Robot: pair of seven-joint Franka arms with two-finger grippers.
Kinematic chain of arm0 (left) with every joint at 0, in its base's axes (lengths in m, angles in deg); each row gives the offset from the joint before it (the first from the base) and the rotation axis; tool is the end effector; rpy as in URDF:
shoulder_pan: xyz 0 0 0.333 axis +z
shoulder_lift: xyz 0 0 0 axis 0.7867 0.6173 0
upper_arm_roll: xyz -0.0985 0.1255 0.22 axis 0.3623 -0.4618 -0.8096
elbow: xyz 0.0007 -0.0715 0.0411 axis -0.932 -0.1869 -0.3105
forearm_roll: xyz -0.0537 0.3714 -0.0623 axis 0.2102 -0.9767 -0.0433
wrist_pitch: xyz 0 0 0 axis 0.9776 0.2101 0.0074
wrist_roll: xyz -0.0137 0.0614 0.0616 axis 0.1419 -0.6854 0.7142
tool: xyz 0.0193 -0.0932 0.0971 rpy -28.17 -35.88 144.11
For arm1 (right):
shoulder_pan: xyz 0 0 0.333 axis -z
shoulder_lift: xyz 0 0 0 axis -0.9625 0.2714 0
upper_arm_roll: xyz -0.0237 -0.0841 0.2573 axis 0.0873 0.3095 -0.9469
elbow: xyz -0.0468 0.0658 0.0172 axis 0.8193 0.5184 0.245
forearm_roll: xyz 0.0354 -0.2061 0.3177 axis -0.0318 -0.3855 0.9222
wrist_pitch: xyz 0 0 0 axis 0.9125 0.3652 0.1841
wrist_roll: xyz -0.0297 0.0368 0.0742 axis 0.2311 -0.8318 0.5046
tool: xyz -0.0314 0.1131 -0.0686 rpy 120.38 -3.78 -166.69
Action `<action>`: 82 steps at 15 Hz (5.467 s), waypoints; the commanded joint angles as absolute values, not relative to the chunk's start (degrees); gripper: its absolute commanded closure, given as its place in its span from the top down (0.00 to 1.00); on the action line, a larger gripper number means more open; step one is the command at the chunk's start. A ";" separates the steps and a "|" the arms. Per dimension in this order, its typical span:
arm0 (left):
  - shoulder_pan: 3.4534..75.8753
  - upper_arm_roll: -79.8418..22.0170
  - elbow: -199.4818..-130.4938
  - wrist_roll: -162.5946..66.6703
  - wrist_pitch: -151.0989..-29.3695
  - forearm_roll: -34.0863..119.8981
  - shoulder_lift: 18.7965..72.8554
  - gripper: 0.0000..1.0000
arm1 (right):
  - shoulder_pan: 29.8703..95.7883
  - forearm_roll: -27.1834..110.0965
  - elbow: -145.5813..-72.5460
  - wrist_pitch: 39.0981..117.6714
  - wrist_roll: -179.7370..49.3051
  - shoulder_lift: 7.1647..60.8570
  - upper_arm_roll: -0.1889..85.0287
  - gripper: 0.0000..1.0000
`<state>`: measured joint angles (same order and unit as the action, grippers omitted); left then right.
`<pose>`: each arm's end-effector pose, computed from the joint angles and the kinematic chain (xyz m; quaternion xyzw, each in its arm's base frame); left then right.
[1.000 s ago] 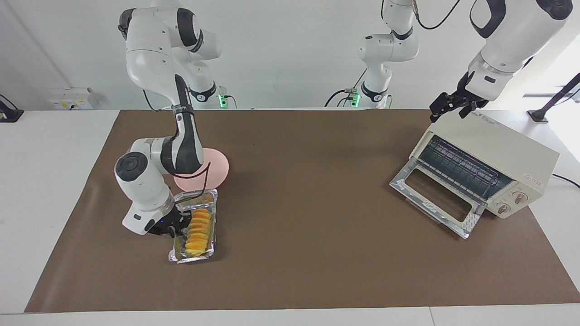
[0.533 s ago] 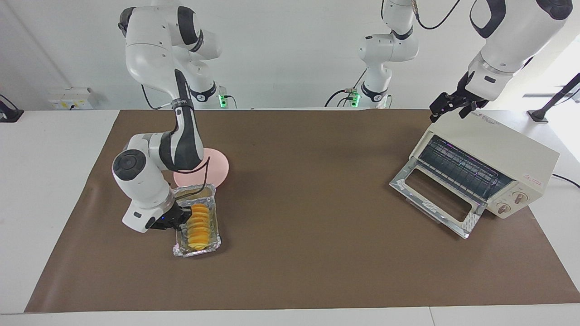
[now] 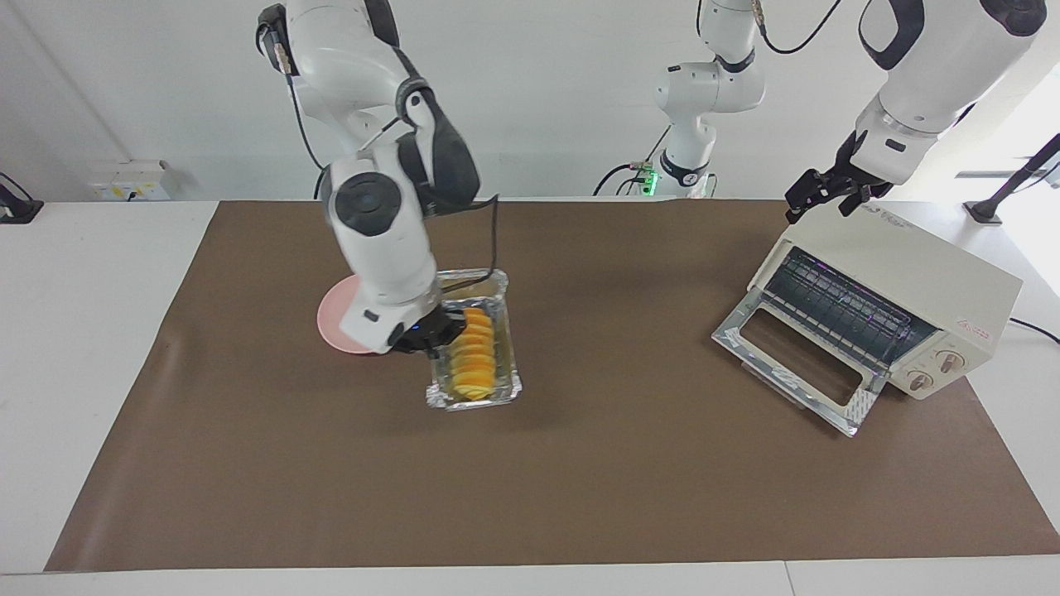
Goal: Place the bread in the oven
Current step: 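Grasp the foil tray with the right gripper and slide it toward the oven, then release the tray with the right gripper while the left gripper reaches it, then grasp the tray with the left gripper while the right gripper withdraws, then push the foil tray into the open oven with the left gripper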
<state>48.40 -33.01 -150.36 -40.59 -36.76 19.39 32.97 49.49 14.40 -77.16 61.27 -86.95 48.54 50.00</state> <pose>0.5125 -0.0256 0.5355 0.9969 0.0488 -0.0602 0.0099 0.6087 0.2848 0.3979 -0.9956 -0.0882 0.0195 0.0235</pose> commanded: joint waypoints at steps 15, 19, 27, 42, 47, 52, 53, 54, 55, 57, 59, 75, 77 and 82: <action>49.07 -32.64 -151.94 -40.52 -37.98 19.79 31.55 1.00 | 37.61 15.70 -96.46 84.63 -104.41 48.46 50.50 1.00; 49.07 -32.56 -151.68 -40.60 -38.95 19.79 31.81 1.00 | 39.09 15.88 -91.37 75.87 -104.33 48.20 51.37 1.00; 31.52 -32.47 -154.84 -53.49 -55.89 19.88 36.81 1.00 | 59.73 15.53 -90.48 64.07 -80.01 36.96 51.29 1.00; 10.75 -32.47 -153.96 -74.88 -79.38 20.23 61.25 0.90 | 73.02 12.45 -95.57 45.17 -68.12 18.24 51.29 1.00; 9.96 -32.38 -154.84 -75.23 -79.03 20.41 61.78 0.34 | 75.04 9.64 -101.80 46.21 -67.85 13.93 48.14 1.00; 10.75 -32.73 -153.97 -77.69 -76.50 21.11 61.78 0.00 | 77.86 9.55 -101.55 46.39 -67.85 13.92 45.49 1.00; 11.27 -33.25 -152.40 -77.69 -73.52 21.37 61.61 0.00 | 77.86 9.46 -101.03 46.48 -67.77 14.18 45.49 1.00; 12.84 -33.43 -149.95 -77.78 -70.36 21.63 61.61 0.00 | 77.94 9.46 -100.24 46.74 -67.85 14.27 45.49 1.00; 15.21 -33.43 -147.14 -77.70 -67.63 21.81 61.69 0.00 | 77.95 9.63 -99.36 47.61 -68.20 14.36 45.49 1.00; 21.17 -33.35 -143.87 -77.69 -65.33 22.25 60.91 0.00 | 77.95 9.90 -99.00 48.41 -68.20 14.19 45.58 1.00; 26.02 -33.43 -143.42 -77.69 -62.87 23.30 58.81 0.00 | 78.03 10.08 -99.27 48.15 -68.20 13.92 45.58 1.00; 40.54 -46.00 -151.24 -68.56 -52.04 22.60 51.41 0.00 | 77.24 12.10 -99.53 49.46 -69.00 13.84 45.75 1.00; 42.38 -46.00 -151.24 -68.47 -51.96 22.60 51.41 0.00 | 77.24 11.92 -99.62 48.86 -68.65 13.75 45.58 1.00; 43.44 -45.92 -153.70 -68.47 -52.74 18.48 50.27 0.00 | 78.03 11.83 -99.53 47.97 -68.56 13.75 45.75 1.00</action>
